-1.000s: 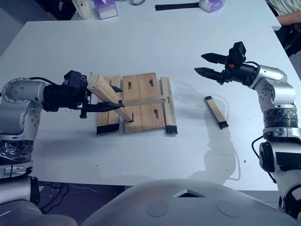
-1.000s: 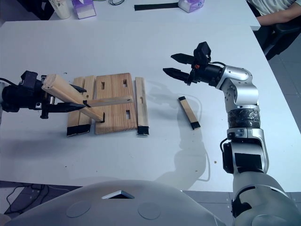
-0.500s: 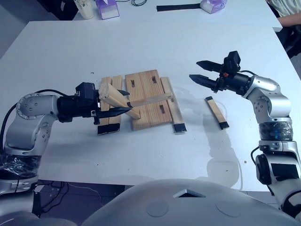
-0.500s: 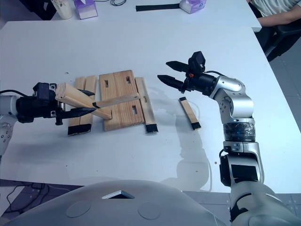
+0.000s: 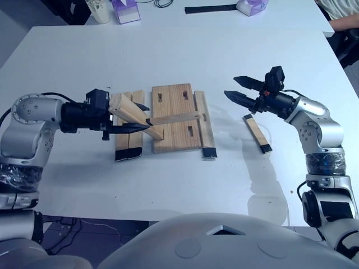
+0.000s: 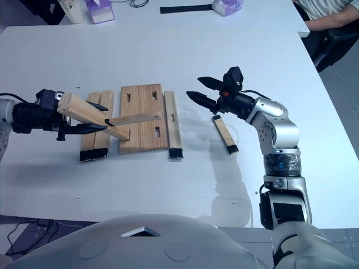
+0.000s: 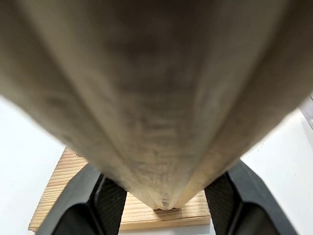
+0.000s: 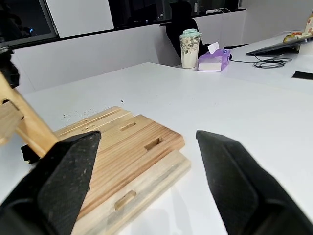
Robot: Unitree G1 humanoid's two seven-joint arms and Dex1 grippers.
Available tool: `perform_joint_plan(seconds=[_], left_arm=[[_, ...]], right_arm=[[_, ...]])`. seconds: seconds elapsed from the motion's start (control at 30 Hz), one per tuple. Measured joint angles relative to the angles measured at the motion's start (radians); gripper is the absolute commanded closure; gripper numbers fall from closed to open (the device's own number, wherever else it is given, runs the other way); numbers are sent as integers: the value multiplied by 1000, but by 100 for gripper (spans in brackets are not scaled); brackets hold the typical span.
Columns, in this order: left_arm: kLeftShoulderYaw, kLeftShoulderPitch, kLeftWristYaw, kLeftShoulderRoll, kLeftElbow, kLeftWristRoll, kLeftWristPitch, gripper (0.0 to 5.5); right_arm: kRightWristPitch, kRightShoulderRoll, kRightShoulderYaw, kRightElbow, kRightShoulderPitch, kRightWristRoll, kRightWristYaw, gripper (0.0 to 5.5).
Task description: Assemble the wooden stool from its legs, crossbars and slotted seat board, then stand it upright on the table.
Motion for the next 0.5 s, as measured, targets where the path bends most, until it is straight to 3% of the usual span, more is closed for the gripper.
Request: perform_joint_plan(seconds=[0.5], left_arm=[[-40, 36, 70, -9, -27, 6, -118, 345]], right_arm=[[0, 9, 7, 38, -2, 0, -16, 190]])
